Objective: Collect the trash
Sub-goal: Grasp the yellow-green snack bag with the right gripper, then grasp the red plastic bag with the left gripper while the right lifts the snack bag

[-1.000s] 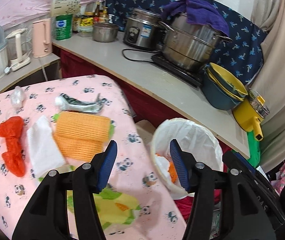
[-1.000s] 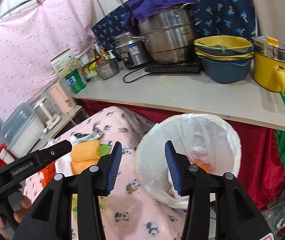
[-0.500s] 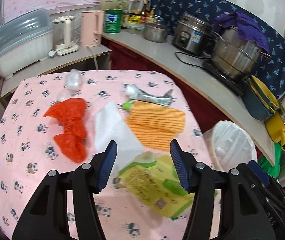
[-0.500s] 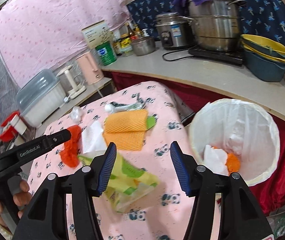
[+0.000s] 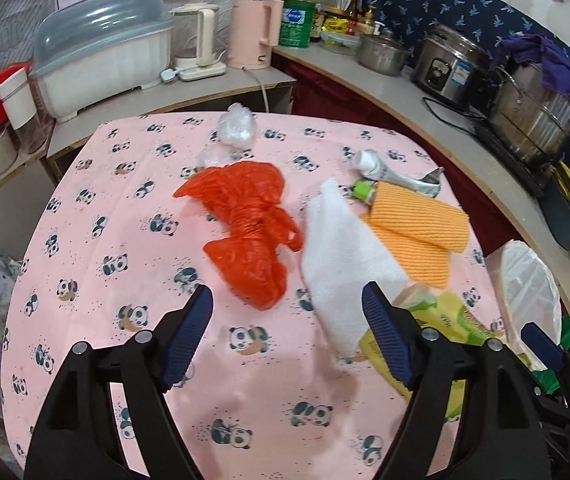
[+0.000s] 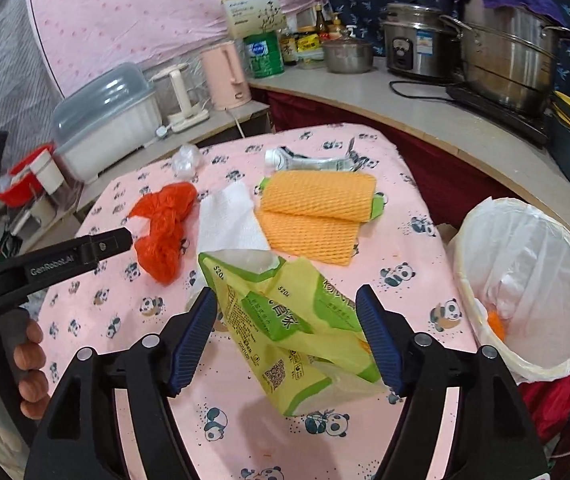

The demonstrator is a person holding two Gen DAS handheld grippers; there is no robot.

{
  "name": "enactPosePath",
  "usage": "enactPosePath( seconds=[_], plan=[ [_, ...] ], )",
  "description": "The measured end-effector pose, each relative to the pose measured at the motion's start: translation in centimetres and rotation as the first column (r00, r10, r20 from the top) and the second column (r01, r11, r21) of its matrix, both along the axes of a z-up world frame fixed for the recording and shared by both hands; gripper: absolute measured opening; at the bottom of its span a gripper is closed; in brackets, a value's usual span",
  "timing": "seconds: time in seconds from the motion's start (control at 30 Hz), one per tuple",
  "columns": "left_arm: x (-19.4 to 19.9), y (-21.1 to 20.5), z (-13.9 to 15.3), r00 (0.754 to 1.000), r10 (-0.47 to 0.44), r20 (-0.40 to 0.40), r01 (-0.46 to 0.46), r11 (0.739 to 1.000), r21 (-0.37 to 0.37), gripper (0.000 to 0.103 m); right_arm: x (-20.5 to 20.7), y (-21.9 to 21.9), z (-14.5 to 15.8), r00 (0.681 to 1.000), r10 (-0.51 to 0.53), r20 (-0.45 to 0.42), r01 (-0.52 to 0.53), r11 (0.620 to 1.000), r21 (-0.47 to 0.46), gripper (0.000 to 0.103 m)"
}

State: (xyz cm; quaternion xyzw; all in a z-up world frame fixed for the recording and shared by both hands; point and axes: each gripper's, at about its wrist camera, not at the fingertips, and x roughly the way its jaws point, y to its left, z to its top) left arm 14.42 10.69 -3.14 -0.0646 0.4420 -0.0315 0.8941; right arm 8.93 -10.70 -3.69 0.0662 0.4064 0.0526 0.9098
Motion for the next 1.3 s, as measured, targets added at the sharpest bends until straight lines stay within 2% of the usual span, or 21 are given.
enactPosePath(
  seconds=[0.13,0.3,0.37,0.43,0.47,0.53,0.57,0.6,0.67,0.73,0.77,0.8,0.83,0.9,1.0,1.3],
  plan=[
    [0.6,0.9,-1.1,1.000,0.017,-0.013,-0.017,1.000,0.013,0.081,1.2,0.5,-2.2,0.998,0.014,-0.064,-0.014,1.000,-0.002,0.069],
    [2.4,1.7,-2.8,0.999,0.025,-0.047,-0.024,0.999,0.029,0.083,2.3,1.0,-4.9,0.991,0.011,-0.130,-0.011,1.000,0.004,0.069],
    [3.4,1.9,-3.6,0.998,0.030,-0.062,-0.028,0.999,0.031,0.083,2.6,1.0,-5.8,0.988,0.012,-0.151,-0.010,1.000,0.016,0.063],
    [4.3,2.0,-4.2,0.997,0.031,-0.070,-0.029,0.999,0.028,0.083,3.0,1.0,-6.3,0.986,0.017,-0.167,-0.013,1.000,0.024,0.048],
    [4.9,2.0,-4.6,0.997,0.028,-0.073,-0.026,0.999,0.028,0.083,3.1,1.0,-6.5,0.985,0.019,-0.173,-0.014,1.000,0.027,0.044],
    [5.8,1.9,-5.2,0.997,0.025,-0.079,-0.023,0.999,0.031,0.083,3.2,1.0,-6.7,0.984,0.022,-0.175,-0.016,0.999,0.031,0.030],
    [6.3,1.8,-5.6,0.996,0.024,-0.083,-0.021,0.999,0.032,0.083,3.3,1.1,-6.7,0.985,0.026,-0.173,-0.021,0.999,0.035,0.029],
    [6.8,1.8,-6.1,0.996,0.022,-0.092,-0.019,0.999,0.034,0.079,3.3,1.1,-6.6,0.985,0.029,-0.169,-0.023,0.999,0.035,0.025],
    [7.4,1.7,-6.7,0.994,0.011,-0.108,-0.008,1.000,0.029,0.066,3.3,1.3,-6.3,0.986,0.039,-0.162,-0.034,0.999,0.029,0.020],
    [7.8,1.6,-7.3,0.992,0.001,-0.129,0.001,1.000,0.015,0.046,3.2,1.5,-6.0,0.987,0.051,-0.155,-0.047,0.998,0.031,0.015],
    [7.8,1.5,-7.4,0.991,-0.007,-0.134,0.008,1.000,0.008,0.040,3.1,1.6,-5.7,0.987,0.059,-0.150,-0.054,0.998,0.034,0.014],
    [7.8,1.4,-7.4,0.991,-0.011,-0.136,0.012,1.000,0.009,0.029,3.0,1.7,-5.5,0.987,0.063,-0.145,-0.059,0.998,0.036,0.014],
    [7.7,1.3,-7.4,0.991,-0.016,-0.135,0.018,1.000,0.011,0.024,2.9,1.8,-5.2,0.988,0.069,-0.139,-0.064,0.997,0.039,0.013],
    [7.4,1.1,-7.0,0.992,-0.021,-0.127,0.023,1.000,0.018,0.018,2.6,2.0,-4.5,0.989,0.077,-0.123,-0.072,0.996,0.043,0.012],
    [6.4,1.0,-6.0,0.994,-0.022,-0.108,0.024,1.000,0.020,0.016,2.0,2.2,-3.2,0.992,0.082,-0.092,-0.078,0.996,0.046,0.012],
    [2.2,-0.3,-1.0,0.999,-0.044,-0.024,0.044,0.999,0.002,0.015,-0.3,0.4,1.1,0.999,0.033,0.019,-0.034,0.998,0.060,0.012]
  ],
)
